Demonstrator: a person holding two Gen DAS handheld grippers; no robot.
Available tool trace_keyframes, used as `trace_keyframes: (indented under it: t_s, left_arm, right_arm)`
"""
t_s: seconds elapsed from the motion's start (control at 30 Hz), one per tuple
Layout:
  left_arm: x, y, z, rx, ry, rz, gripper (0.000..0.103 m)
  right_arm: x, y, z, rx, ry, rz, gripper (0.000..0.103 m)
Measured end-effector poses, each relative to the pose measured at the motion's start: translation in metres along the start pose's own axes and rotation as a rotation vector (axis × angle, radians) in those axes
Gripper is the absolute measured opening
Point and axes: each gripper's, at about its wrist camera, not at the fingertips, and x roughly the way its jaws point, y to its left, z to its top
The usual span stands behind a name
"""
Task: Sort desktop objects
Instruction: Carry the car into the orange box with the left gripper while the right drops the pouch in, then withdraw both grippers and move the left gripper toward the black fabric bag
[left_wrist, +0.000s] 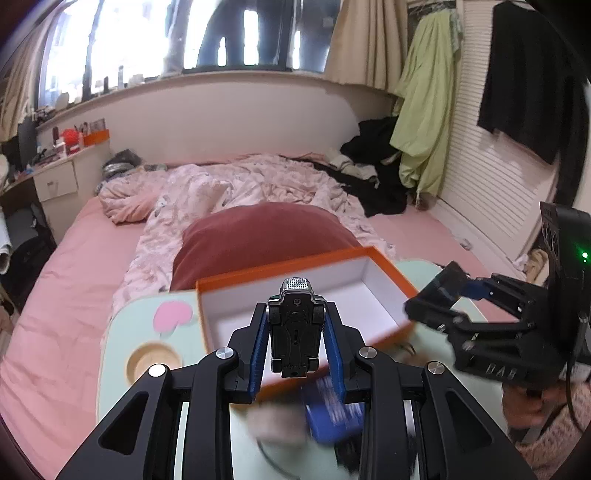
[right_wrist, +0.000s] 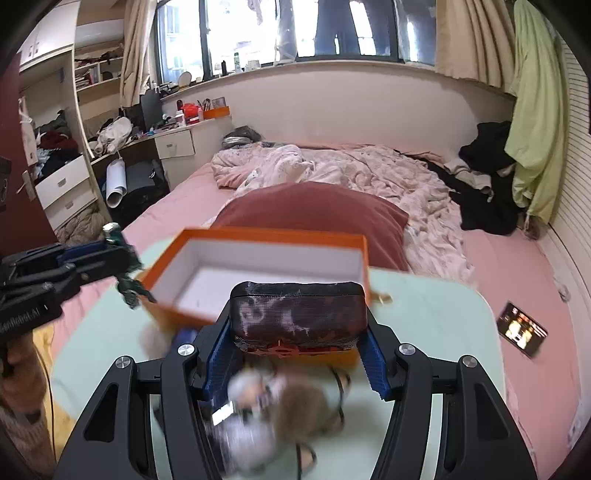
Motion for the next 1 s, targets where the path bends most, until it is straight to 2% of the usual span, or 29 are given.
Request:
trace_keyframes:
  t_s: [0.2, 0.37, 0.43, 0.47, 0.5, 0.53, 0.63, 0.73, 1.0]
  left_arm:
    - [0.066, 0.023, 0.02, -0.098, 0.134, -0.06, 0.029]
    - [0.074, 0.032, 0.016, -0.118, 0.138, -0.031, 0.034]
    - [0.066, 0.03, 0.014, -0.116, 0.121, -0.035, 0.04]
    - [0.059, 0.029, 0.011, -0.114, 0.11, -0.037, 0.044]
    - [0.053, 0.029, 0.009, -0.111, 0.1, -0.035, 0.054]
    - [0.046, 0.027, 0.005, -0.107, 0.088, -0.028, 0.065]
    - [0.021, 0.021, -0.009, -0.078, 0.049, 0.006, 0.078]
    - [0.0, 0.011, -0.034, -0.042, 0.053, 0.027, 0.089]
    - [-0.027, -0.004, -0.127, -0.01, 0.125, 0.049, 0.091]
  right_arm:
    - [0.063, -0.004, 0.033, 0.041, 0.106, -0.02, 0.061]
    - [0.089, -0.013, 0.038, 0.089, 0.162, -0.07, 0.061]
    - [0.08, -0.015, 0.034, 0.105, 0.134, -0.054, 0.064]
    - [0.075, -0.015, 0.033, 0.111, 0.12, -0.05, 0.069]
    - [0.068, -0.015, 0.031, 0.116, 0.101, -0.049, 0.072]
    - [0.061, -0.014, 0.028, 0.118, 0.082, -0.051, 0.072]
    - [0.036, -0.011, 0.018, 0.108, 0.039, -0.056, 0.072]
    - [0.012, -0.004, 0.0, 0.092, 0.026, -0.034, 0.072]
    - [-0.037, 0.022, -0.08, -0.029, 0.048, 0.012, 0.073]
